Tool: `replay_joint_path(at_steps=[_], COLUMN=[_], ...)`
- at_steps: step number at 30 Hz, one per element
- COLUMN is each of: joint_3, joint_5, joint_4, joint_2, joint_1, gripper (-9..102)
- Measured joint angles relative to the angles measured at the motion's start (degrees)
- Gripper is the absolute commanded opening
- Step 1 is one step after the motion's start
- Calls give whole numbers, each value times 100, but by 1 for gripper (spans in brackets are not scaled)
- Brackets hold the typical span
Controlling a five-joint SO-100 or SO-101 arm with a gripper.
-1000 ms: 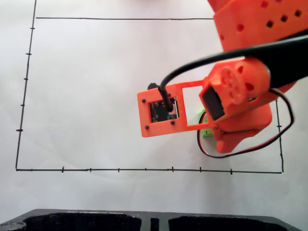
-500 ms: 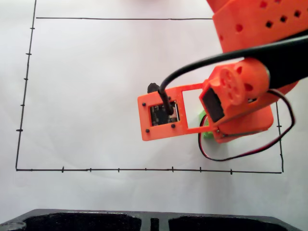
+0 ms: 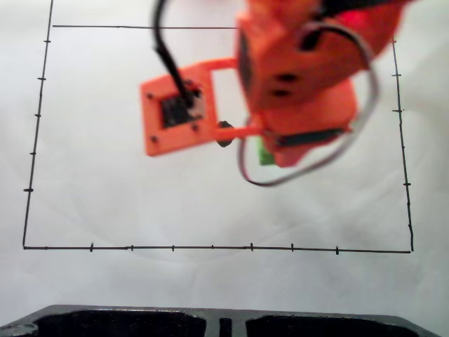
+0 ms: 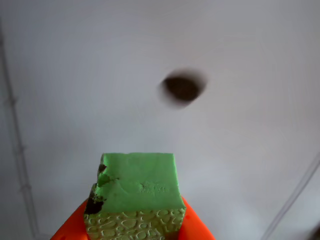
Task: Grasp the colored block, Place it on the black dot, and then return the arm to the default position.
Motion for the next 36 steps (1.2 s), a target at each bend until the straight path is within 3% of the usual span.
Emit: replay_joint_path(at_steps=[11, 22, 36], joint_3=[1002, 1169, 1266], joint_5=[-668, -800, -940], joint_4=[-413, -773, -1011], joint_2=[554, 316, -9], joint_1=[835, 861, 861], gripper=[10, 11, 32])
